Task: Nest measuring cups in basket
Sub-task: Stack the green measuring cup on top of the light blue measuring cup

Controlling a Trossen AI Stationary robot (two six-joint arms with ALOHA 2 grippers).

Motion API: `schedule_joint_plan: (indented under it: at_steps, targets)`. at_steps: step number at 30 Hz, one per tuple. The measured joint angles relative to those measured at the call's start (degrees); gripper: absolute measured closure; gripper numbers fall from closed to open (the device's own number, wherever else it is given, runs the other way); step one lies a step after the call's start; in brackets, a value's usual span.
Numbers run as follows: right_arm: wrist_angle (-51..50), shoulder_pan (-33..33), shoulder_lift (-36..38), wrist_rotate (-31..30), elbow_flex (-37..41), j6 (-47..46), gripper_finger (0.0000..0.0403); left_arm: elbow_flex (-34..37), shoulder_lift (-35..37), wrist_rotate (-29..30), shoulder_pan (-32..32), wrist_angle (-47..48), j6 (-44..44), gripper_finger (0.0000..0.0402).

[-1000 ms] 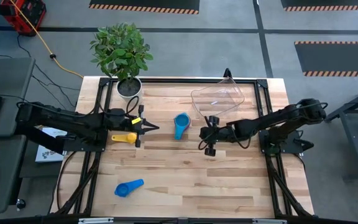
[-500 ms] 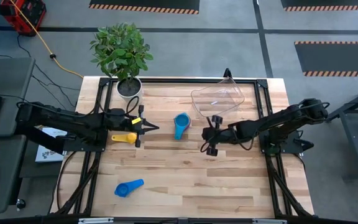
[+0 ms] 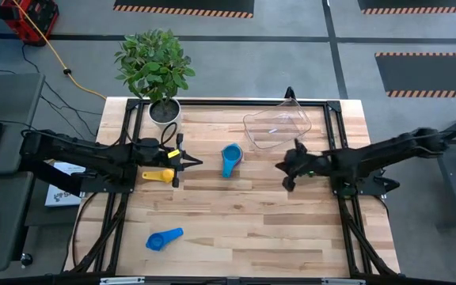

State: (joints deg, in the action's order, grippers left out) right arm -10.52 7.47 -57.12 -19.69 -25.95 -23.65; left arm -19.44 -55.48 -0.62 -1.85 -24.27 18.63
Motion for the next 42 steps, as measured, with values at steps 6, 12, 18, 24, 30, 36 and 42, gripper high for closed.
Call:
schedule_joint_plan:
  at_steps: [6,12,18,24,30,36,42]
  targets:
    - [16.2,0.0,8.5,2.8,5.9,2.9,0.0403,0.0,0.0,0.2,0.0,-0.2,0.6,0.0401]
    - [34.3,-0.1,8.0,0.5,7.5,15.2,0.0403,-0.1,0.0,5.7,0.0,-3.2,2.1,0.0393]
    - [35.8,-0.1,7.6,0.2,7.5,19.4,0.0403,0.0,0.0,7.8,0.0,-2.6,2.7,0.0368]
    - [32.8,-0.1,7.6,-0.9,7.5,19.4,0.0403,0.0,0.0,7.3,0.1,-2.6,2.1,0.036]
    - [33.0,-0.1,7.6,-2.3,7.5,18.6,0.0403,0.0,0.0,7.2,0.1,-2.6,2.7,0.0359]
    - [33.0,-0.1,7.6,-2.3,7.5,18.6,0.0403,0.0,0.0,8.7,0.1,-2.6,2.8,0.0352]
    - [33.0,-0.1,7.6,-2.3,7.5,18.6,0.0403,0.0,0.0,9.3,0.1,-2.6,1.8,0.0313]
